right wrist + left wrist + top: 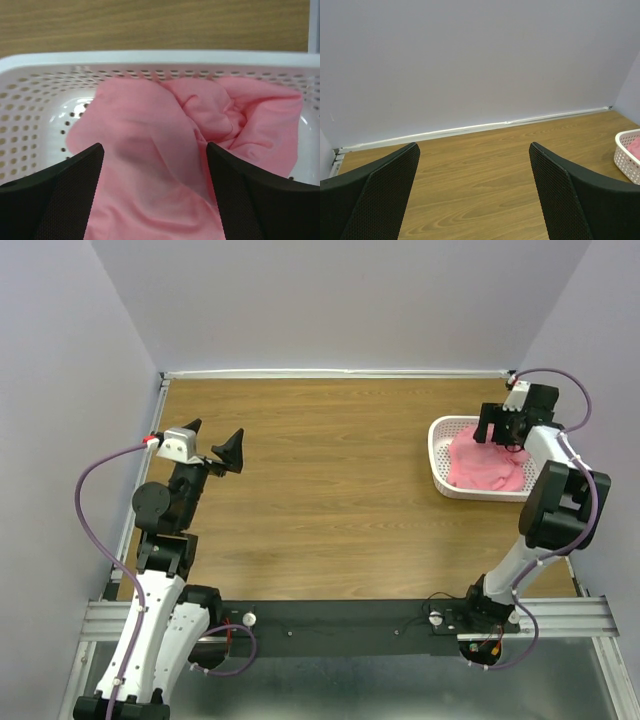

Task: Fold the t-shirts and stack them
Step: Grab the tshirt from the pile, then move the tshirt to the center of the board, then flatten the tshirt out

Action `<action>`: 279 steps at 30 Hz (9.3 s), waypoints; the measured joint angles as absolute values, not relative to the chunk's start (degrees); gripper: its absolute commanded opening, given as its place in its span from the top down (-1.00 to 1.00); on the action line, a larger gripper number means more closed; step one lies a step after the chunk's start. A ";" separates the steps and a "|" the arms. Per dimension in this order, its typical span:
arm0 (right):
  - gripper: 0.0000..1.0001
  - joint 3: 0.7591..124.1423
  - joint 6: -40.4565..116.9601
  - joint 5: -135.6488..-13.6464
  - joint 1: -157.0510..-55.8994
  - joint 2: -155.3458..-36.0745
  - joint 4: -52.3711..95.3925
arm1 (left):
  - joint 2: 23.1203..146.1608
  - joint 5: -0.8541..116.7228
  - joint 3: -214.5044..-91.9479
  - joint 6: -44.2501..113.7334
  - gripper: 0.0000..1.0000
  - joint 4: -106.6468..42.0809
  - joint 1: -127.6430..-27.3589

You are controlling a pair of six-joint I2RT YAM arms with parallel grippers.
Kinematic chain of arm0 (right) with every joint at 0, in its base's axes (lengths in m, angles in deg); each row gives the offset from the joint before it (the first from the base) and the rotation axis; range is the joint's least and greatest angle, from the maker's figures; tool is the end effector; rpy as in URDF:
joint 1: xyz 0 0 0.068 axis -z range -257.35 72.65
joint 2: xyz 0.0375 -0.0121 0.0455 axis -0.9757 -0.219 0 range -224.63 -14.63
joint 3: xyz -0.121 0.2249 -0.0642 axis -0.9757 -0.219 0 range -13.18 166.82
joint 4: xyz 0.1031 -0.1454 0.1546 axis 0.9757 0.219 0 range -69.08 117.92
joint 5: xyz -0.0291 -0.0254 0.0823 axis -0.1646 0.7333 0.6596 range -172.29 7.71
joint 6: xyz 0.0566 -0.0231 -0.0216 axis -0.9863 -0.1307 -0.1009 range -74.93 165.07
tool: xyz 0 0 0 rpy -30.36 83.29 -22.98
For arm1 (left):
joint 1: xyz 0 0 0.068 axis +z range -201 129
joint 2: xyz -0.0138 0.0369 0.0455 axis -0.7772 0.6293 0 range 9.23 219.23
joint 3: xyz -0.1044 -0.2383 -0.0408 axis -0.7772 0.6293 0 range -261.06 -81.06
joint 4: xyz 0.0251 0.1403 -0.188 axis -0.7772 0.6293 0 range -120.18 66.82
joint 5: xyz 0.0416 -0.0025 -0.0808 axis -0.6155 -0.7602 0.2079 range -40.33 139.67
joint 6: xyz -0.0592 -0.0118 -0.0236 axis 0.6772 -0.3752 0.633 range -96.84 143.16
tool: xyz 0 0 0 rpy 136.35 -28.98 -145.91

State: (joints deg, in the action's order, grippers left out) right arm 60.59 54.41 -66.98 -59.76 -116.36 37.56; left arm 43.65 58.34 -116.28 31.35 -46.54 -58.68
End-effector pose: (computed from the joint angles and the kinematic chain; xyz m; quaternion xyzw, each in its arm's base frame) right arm 0.3657 -0.1020 0.2271 0.0145 0.9157 0.0305 0.4005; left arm 0.1432 -0.0270 0.3568 0.0582 0.5922 -0.1552 0.7886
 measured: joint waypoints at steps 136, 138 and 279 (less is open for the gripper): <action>-1.00 45.08 102.21 -84.90 -77.40 -98.00 61.10 | 40.33 67.30 -116.30 31.35 -0.95 -48.55 -59.14; -1.00 46.17 100.07 -81.86 -77.40 -96.32 61.32 | 40.17 67.32 -116.30 31.35 -0.95 -48.55 -59.27; -0.95 44.25 61.05 -31.79 -80.03 -93.98 42.76 | 87.82 41.92 -125.87 54.01 1.00 -33.91 -87.99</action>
